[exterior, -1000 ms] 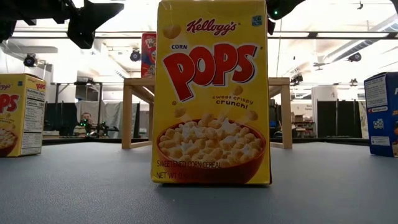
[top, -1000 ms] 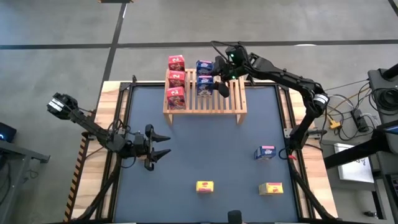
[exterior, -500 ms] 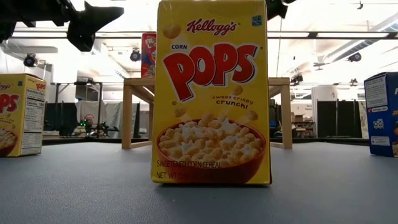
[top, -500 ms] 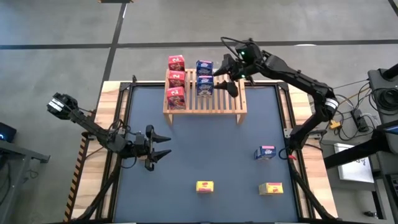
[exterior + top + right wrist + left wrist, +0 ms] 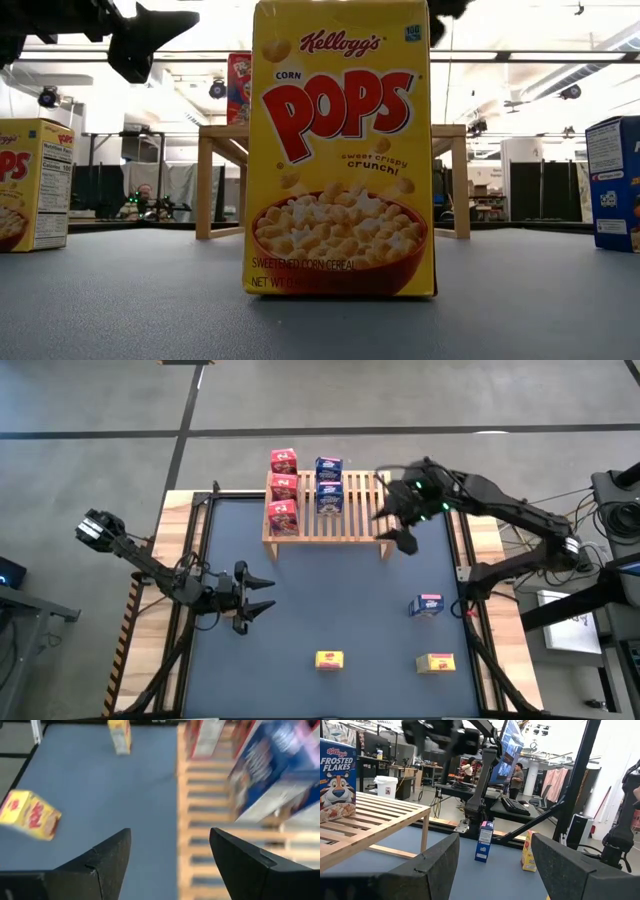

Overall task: Stack cereal on shelf
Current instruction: Put the blue cereal box aligned with the other blue cereal boxes on the shelf

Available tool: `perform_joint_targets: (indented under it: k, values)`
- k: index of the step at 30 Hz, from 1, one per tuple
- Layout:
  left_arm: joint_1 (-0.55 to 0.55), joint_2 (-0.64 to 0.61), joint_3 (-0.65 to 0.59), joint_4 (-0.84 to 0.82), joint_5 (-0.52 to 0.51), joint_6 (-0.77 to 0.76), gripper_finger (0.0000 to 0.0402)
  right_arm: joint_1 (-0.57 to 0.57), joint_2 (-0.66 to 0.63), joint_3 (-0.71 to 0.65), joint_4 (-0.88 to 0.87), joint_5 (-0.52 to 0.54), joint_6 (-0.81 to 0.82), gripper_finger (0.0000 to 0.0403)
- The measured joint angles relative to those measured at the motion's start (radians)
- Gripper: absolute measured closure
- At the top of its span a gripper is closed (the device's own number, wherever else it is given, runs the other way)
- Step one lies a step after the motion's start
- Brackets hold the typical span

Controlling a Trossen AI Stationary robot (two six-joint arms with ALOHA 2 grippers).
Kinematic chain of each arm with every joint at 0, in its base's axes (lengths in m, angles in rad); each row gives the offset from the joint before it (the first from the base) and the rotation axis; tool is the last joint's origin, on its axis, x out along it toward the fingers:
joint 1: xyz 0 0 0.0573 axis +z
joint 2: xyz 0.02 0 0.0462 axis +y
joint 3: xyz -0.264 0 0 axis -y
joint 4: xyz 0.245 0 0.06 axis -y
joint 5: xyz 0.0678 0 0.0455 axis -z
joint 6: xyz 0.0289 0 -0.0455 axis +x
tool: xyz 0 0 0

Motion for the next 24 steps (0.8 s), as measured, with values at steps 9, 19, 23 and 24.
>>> perform_joint_targets:
  k: [9, 19, 23, 24]
  values:
    - [0.000, 0.000, 0.000, 0.001, 0.000, 0.005, 0.0170, 0.152, -0.279, -0.256, -0.163, 0.205, 0.252, 0.0149]
    - [0.000, 0.000, 0.000, 0.001, 0.000, -0.009, 0.0170, 0.323, -0.480, -0.472, -0.190, 0.286, 0.453, 0.0154]
    - [0.000, 0.000, 0.000, 0.001, 0.000, -0.011, 0.0170, 0.375, -0.469, -0.535, -0.243, 0.285, 0.474, 0.0154]
    - [0.000, 0.000, 0.000, 0.001, 0.000, -0.014, 0.0170, 0.387, -0.460, -0.549, -0.251, 0.285, 0.481, 0.0154]
